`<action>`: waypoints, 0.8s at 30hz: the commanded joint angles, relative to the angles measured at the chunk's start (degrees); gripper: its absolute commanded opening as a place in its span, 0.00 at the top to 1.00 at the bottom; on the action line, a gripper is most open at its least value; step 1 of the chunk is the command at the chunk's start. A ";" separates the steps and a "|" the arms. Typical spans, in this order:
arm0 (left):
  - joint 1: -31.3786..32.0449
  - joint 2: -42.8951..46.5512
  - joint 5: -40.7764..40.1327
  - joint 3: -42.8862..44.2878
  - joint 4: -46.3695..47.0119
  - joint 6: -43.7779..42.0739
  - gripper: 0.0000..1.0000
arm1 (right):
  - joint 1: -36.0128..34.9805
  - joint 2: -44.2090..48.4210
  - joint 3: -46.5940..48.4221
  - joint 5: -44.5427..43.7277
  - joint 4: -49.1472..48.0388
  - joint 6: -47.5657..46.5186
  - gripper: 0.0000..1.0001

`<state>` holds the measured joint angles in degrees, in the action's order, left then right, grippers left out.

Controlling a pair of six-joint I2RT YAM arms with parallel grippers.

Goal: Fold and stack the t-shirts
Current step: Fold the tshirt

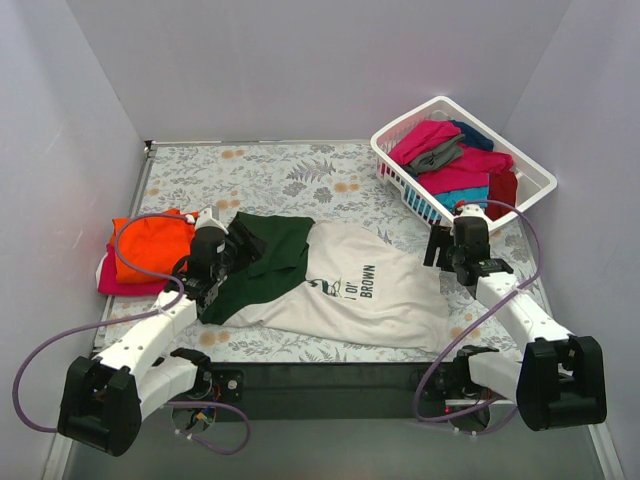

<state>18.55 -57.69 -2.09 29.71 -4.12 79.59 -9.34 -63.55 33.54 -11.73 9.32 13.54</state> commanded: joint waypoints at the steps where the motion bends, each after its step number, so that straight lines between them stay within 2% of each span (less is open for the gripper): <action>1: 0.00 1.44 1.99 -2.54 1.83 0.47 0.34 | 2.22 -0.78 -1.37 4.16 -2.38 0.43 0.30; 5: 0.35 -0.31 6.65 -6.50 7.10 2.58 0.31 | 3.02 -2.98 -2.25 8.02 -4.13 0.61 0.31; 12: 0.61 -5.94 4.02 -7.21 8.69 2.67 0.29 | 3.10 -4.21 -3.92 9.80 -5.89 0.17 0.32; 14: 0.96 -5.68 3.15 -7.21 8.78 2.76 0.29 | 3.02 -2.56 -4.62 10.48 -6.33 -0.09 0.36; 15: 0.88 -4.81 0.01 -7.13 8.26 2.67 0.29 | 3.02 -1.41 -5.58 11.28 -6.77 -0.09 0.37; 20: 0.88 -3.74 -4.85 -4.50 5.88 1.53 0.27 | -3.83 5.18 -4.98 13.66 -6.78 0.08 0.38; 24: 0.79 -8.65 -6.61 -1.94 5.17 0.92 0.26 | -9.46 4.05 -1.38 11.99 -5.81 -0.18 0.38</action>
<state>19.25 -63.92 -5.06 24.97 1.56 81.62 -16.12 -58.96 28.58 0.21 5.17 13.52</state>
